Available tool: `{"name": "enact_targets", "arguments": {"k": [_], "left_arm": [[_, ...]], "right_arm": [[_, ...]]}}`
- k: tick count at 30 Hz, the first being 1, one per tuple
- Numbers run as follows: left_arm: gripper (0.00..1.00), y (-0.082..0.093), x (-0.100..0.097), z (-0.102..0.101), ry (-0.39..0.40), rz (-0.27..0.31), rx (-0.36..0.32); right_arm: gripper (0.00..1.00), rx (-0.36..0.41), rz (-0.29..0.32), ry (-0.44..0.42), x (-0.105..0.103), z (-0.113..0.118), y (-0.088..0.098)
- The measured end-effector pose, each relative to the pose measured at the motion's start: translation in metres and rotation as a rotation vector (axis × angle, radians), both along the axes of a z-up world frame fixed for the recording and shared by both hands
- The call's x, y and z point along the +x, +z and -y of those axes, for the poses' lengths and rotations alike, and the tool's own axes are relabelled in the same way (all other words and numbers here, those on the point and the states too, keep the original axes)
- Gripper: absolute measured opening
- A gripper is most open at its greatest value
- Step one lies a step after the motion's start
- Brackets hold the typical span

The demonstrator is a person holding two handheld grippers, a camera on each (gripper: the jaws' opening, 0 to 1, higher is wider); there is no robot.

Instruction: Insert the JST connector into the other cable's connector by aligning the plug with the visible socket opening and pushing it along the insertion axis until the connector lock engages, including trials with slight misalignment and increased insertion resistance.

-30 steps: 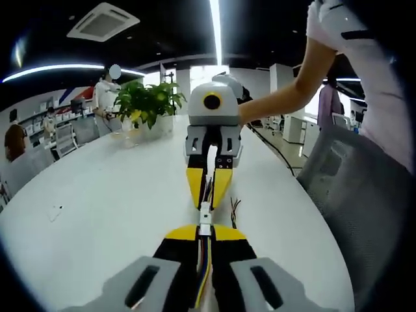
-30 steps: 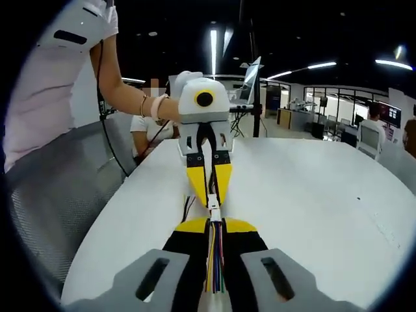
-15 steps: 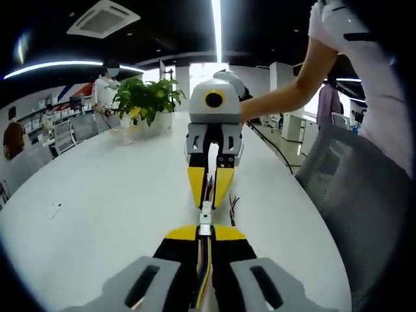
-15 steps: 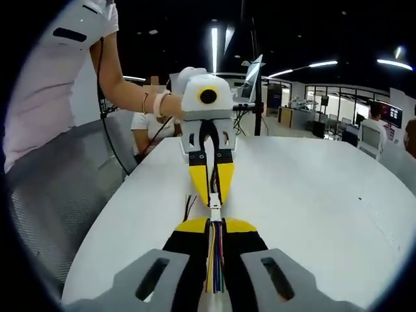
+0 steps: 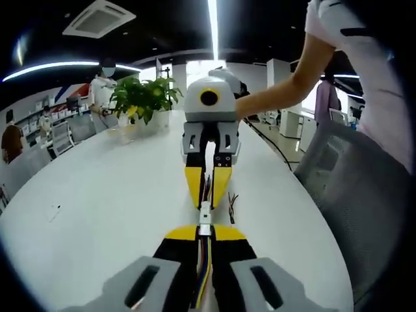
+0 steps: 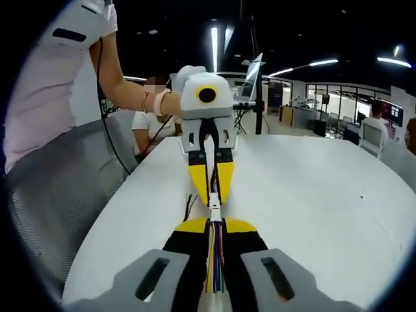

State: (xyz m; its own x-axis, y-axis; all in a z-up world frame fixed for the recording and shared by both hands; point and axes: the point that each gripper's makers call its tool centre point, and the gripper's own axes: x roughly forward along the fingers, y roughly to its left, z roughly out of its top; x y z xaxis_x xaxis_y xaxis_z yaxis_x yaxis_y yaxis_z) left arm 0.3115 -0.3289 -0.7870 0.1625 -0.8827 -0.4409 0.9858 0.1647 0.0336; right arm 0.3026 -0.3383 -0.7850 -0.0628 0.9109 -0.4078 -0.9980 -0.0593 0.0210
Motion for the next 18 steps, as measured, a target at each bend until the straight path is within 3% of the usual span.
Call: {"name": "enact_targets", "arguments": {"k": [18], "left_arm": [[0.00, -0.0063, -0.0010, -0.0018, -0.020, 0.007, 0.033]], "right_arm": [[0.03, -0.022, -0.008, 0.015, -0.0033, -0.0022, -0.0045]]}}
